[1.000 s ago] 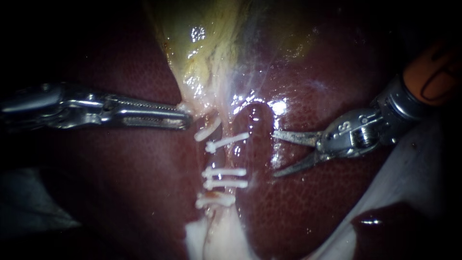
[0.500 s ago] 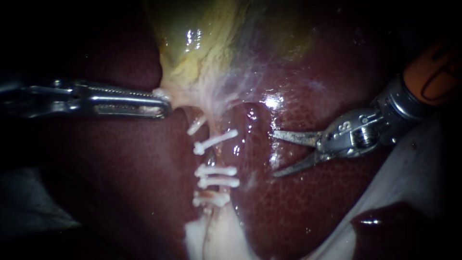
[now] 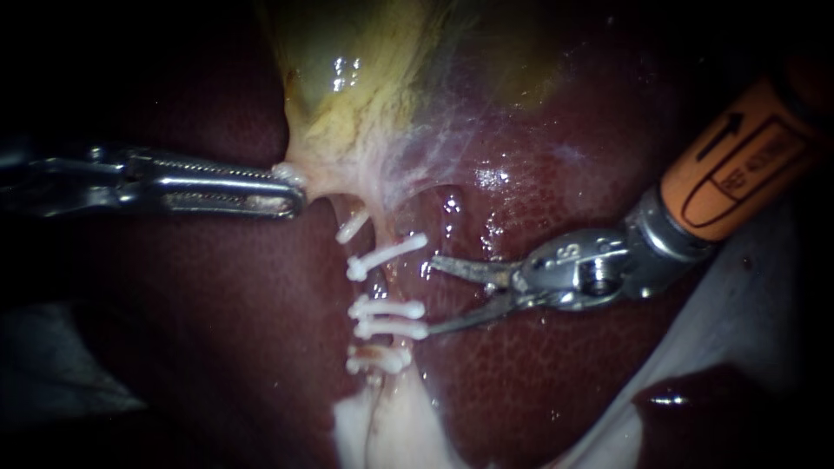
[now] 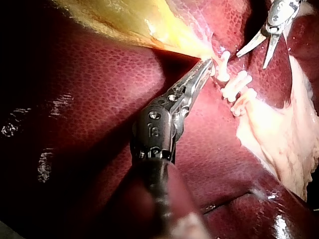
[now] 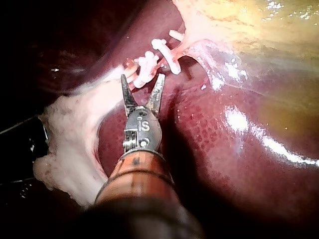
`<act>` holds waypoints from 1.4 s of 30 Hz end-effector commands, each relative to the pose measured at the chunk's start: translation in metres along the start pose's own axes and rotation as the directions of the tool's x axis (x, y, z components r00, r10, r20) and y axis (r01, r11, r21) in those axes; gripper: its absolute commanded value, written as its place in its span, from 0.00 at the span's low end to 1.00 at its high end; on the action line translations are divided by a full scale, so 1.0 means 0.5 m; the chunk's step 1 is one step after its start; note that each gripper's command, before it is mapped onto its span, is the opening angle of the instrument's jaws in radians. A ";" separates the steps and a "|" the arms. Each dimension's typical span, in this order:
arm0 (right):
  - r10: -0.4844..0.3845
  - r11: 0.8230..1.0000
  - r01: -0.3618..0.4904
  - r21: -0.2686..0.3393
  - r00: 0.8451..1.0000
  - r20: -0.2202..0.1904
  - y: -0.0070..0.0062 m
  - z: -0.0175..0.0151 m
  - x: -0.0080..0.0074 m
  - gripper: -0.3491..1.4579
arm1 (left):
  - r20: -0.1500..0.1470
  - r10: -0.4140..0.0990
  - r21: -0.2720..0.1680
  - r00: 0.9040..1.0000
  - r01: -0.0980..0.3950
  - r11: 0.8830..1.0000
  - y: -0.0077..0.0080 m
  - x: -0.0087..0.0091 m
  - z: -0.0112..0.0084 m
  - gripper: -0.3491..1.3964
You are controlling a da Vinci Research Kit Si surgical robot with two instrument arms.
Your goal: Go to the cutting position right tube
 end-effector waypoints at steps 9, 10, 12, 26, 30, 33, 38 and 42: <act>0.113 0.989 -0.108 0.097 0.993 -0.046 0.0056 0.0062 -0.0035 0.99 | 0.000 0.000 0.001 1.000 0.000 1.000 0.0000 -0.0002 0.0001 0.00; 0.118 0.988 -0.113 0.104 0.992 -0.047 0.0060 0.0068 -0.0036 0.99 | 0.000 0.000 0.001 1.000 0.000 1.000 0.0000 -0.0002 0.0001 0.00; 0.129 0.985 -0.121 0.120 0.990 -0.056 0.0066 0.0078 -0.0038 0.99 | 0.000 0.001 0.001 1.000 -0.001 1.000 0.0001 -0.0003 0.0001 0.00; 0.088 0.931 -0.031 0.365 0.986 -0.143 0.0098 0.0139 -0.0019 0.90 | 0.000 0.001 0.002 1.000 -0.001 1.000 0.0000 -0.0004 0.0002 0.00; 0.066 0.914 0.009 0.406 0.983 -0.171 0.0095 0.0152 -0.0007 0.89 | 0.000 0.001 0.002 1.000 -0.001 1.000 0.0000 -0.0004 0.0002 0.00; 0.053 0.909 0.028 0.415 0.982 -0.184 0.0089 0.0162 0.0003 0.88 | 0.000 0.001 0.002 1.000 -0.001 1.000 0.0000 -0.0004 0.0002 0.00; 0.052 0.898 0.045 0.439 0.977 -0.207 0.0079 0.0179 0.0019 0.86 | 0.000 0.001 0.002 1.000 -0.001 1.000 0.0000 -0.0004 0.0003 0.00; 0.056 0.893 0.052 0.447 0.973 -0.225 0.0076 0.0191 0.0030 0.85 | 0.000 0.001 0.002 1.000 -0.001 1.000 0.0000 -0.0004 0.0005 0.00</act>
